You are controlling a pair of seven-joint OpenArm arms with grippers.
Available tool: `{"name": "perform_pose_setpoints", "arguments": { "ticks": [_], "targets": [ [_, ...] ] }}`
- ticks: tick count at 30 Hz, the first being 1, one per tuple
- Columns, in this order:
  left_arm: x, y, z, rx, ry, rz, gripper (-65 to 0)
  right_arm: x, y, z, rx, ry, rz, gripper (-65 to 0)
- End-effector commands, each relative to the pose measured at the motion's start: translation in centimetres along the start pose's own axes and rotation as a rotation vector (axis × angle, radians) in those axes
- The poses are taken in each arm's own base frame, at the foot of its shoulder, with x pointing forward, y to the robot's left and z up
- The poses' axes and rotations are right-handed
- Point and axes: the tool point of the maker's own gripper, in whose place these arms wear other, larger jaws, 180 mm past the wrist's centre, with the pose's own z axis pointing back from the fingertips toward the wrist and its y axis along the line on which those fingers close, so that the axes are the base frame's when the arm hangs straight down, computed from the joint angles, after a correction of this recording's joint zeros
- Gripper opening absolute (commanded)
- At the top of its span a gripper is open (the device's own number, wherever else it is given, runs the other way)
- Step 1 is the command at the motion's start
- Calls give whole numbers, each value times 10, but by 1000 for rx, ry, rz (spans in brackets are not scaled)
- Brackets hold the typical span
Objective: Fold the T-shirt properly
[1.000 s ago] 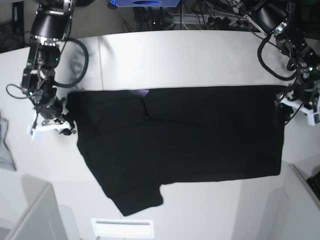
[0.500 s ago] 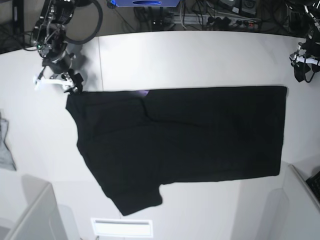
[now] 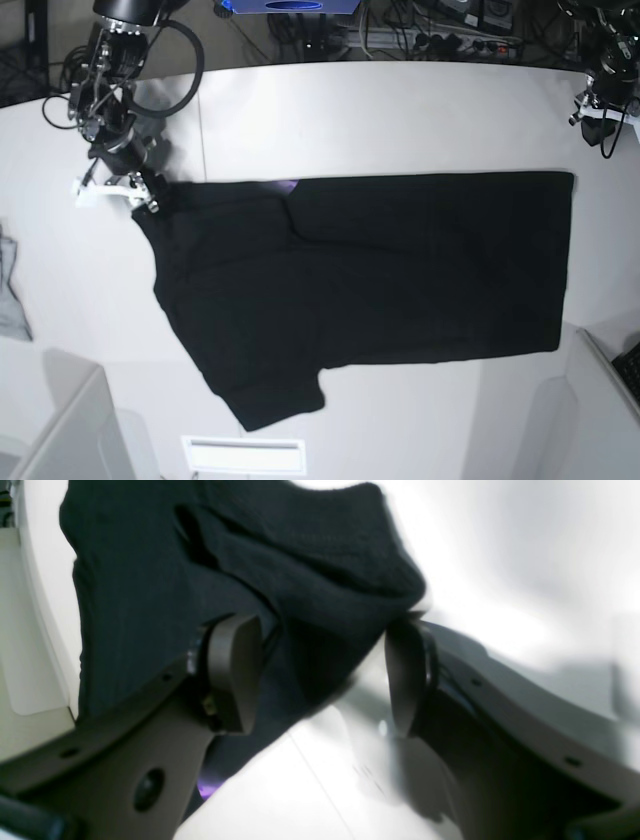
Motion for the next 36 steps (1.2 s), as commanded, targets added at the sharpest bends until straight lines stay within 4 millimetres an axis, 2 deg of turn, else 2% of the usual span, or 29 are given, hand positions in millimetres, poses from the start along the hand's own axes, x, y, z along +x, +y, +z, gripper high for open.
{"name": "perform_pose_setpoints", "arguments": {
  "ticks": [1, 5, 7, 11, 13, 15, 19, 26, 33, 34, 36],
  "targets": [
    [12, 1, 2, -7, -40, -8, -484, -8, -13, 0, -52, 33, 9, -279],
    [6, 4, -1, -6, -25, 12, -459, -6, -17, -3, -80, 28, 40, -282],
    [7, 4, -2, -6, -27, 12, -377, -6, -17, -3, -80, 26, 42, -282],
    [13, -2, -7, -20, -45, 21, -166, -6, -18, -3, -82, 27, 42, -282],
    [13, -4, -12, -28, -42, 38, -100, -7, -18, -3, -82, 29, 41, -282],
    [12, -11, -24, -51, -35, 65, -66, -7, -18, -3, -82, 29, 41, -282],
    [7, -24, -47, -99, 4, 90, -63, -7, -18, -3, -82, 29, 41, -282],
    [6, -40, -77, -140, 39, 130, -63, -8, -20, -2, -87, 30, 42, -282],
    [11, -41, -90, -85, 62, 69, -66, -6, -19, -3, -86, 27, 43, -284],
    [11, -41, -90, -86, 63, 71, -77, -6, -19, -3, -86, 27, 43, -284],
    [11, -41, -90, -87, 64, 70, -140, -6, -19, -3, -85, 27, 43, -309]
  ]
}}
